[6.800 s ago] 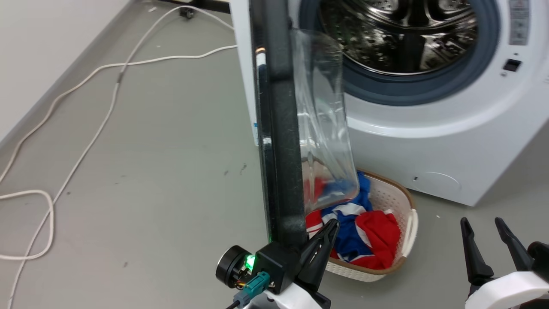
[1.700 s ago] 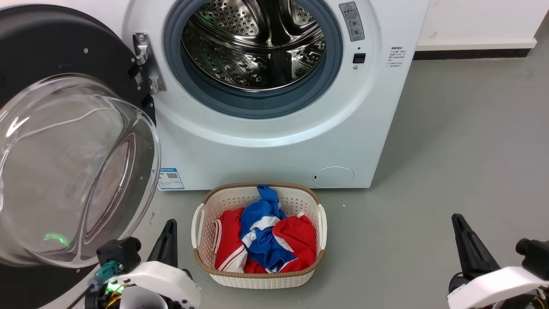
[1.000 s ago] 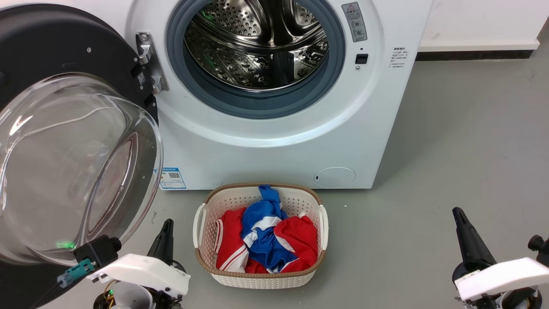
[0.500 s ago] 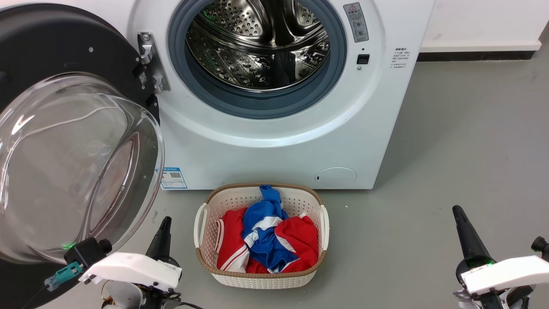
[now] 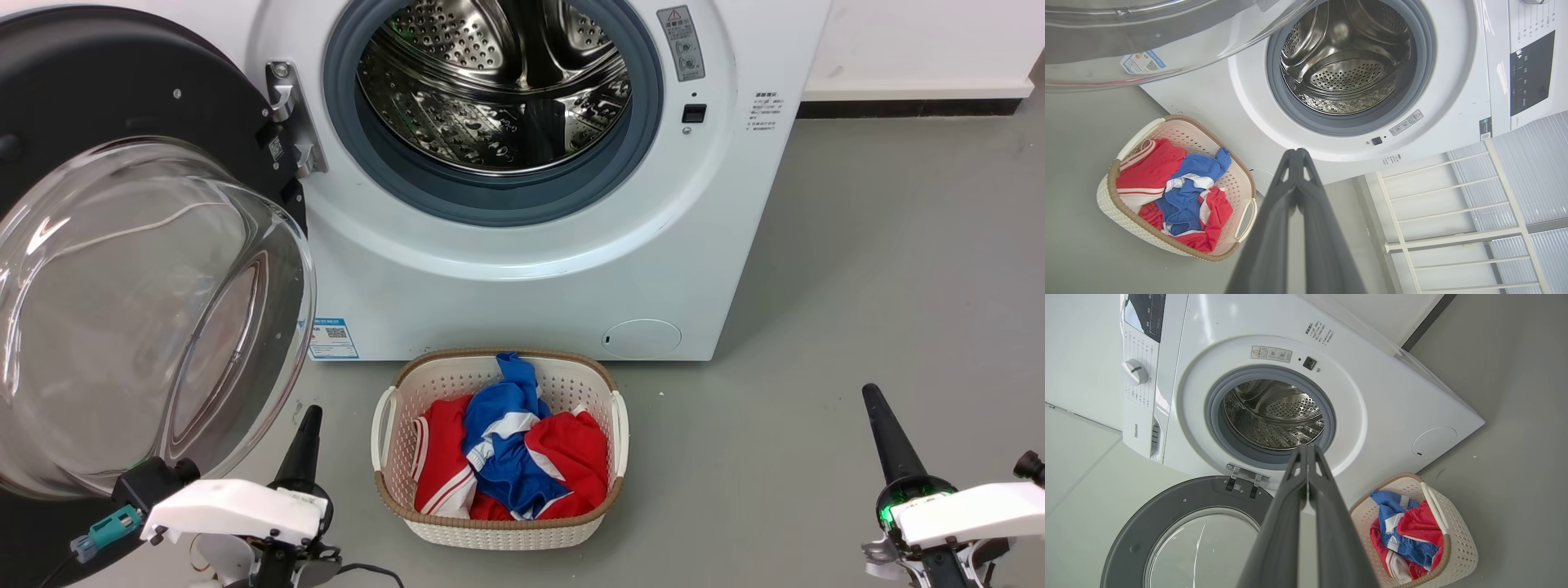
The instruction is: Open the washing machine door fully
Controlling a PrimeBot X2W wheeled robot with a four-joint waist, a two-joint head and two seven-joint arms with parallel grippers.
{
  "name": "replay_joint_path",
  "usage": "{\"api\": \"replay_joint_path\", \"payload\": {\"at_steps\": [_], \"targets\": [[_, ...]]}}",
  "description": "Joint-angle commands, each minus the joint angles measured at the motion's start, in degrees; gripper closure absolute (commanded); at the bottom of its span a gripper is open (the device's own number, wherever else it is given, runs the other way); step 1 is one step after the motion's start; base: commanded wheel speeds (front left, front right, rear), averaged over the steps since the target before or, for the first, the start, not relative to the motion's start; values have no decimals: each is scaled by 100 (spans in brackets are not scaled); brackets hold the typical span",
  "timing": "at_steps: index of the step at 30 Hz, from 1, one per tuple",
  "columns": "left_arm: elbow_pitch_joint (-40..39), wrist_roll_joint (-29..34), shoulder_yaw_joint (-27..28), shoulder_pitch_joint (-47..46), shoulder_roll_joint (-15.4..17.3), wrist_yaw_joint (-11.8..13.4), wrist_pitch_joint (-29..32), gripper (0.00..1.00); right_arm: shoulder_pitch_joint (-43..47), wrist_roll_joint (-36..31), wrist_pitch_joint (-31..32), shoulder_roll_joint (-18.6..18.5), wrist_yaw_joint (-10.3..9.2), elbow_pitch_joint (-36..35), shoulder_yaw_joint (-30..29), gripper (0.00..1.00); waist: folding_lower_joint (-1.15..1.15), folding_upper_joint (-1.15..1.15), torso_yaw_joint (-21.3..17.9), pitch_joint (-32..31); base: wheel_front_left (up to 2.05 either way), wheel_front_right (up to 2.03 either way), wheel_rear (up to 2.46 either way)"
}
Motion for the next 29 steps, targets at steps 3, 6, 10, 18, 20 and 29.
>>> {"api": "replay_joint_path", "payload": {"at_steps": [3, 6, 10, 18, 20, 29], "targets": [[-13, -234, 126, -126, -31, -106, 60, 100, -160, 294, 33, 15, 2, 23, -26, 100, 0, 0, 6, -1, 0, 0, 0], [6, -376, 183, -133, -67, -155, 90, 100, -177, 473, 52, 22, 2, 62, -37, 100, 0, 0, 11, -2, 0, 0, 0], [29, -567, 263, -140, -113, -218, 132, 100, -215, 690, 62, 32, 2, 111, -48, 100, 0, 0, 17, -4, 0, 0, 0], [73, -924, 412, -150, -194, -343, 217, 100, -271, 1119, 102, 50, 2, 205, -70, 100, 0, 0, 30, -7, 0, 0, 0], [83, -1007, 450, -153, -213, -373, 231, 100, -288, 1220, 104, 54, 2, 226, -75, 100, 0, 0, 34, -7, 0, 0, 0], [132, -1371, 605, -167, -308, -504, 322, 100, -348, 1655, 149, 75, 2, 325, -99, 100, 0, 0, 48, -11, 0, 0, 0]]}}
